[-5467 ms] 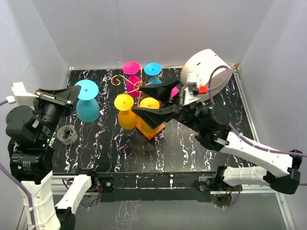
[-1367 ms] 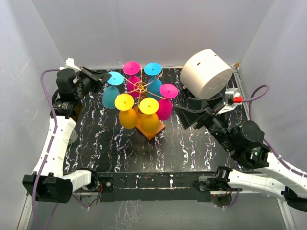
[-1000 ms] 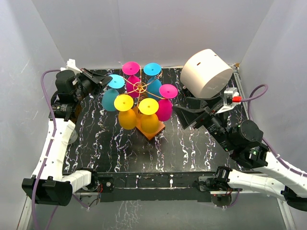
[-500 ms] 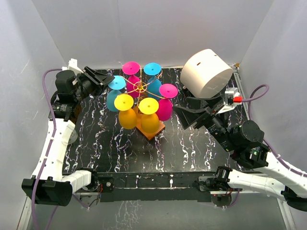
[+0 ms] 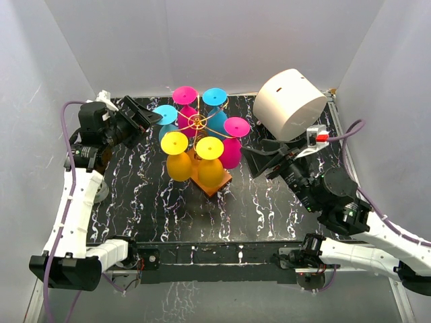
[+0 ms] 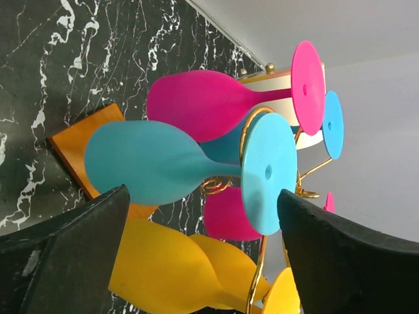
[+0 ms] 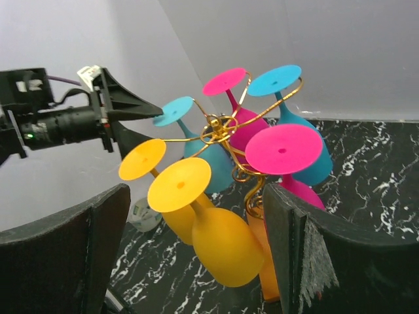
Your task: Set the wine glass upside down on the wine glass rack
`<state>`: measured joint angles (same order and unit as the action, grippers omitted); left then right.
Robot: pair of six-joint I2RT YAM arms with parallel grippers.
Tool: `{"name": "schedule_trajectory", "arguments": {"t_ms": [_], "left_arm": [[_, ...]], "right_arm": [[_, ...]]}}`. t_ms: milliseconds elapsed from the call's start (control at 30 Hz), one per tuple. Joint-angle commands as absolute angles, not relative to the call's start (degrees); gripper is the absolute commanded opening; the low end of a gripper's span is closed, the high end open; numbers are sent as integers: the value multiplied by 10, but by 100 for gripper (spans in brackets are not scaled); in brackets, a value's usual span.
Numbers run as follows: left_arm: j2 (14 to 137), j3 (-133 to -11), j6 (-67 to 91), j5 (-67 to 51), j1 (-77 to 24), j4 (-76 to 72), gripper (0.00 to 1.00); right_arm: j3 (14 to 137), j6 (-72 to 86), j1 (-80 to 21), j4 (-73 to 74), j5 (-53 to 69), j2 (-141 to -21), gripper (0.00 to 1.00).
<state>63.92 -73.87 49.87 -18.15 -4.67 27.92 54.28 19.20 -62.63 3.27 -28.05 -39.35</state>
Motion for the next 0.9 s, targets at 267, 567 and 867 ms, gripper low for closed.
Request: {"name": "schedule_trajectory", "arguments": {"t_ms": [267,567,867], "left_arm": [[538,-786,326,-146,-46,380,99],[408,-816,258,-39,-46,415,99],[345,-839,223,27,-46,433,99]], "right_arm": [[597,271,-628,226,-409,-402,81],[669,244,-628,338,-476,-340,82],[729,169,-628,354,-532,-279,83]]}}
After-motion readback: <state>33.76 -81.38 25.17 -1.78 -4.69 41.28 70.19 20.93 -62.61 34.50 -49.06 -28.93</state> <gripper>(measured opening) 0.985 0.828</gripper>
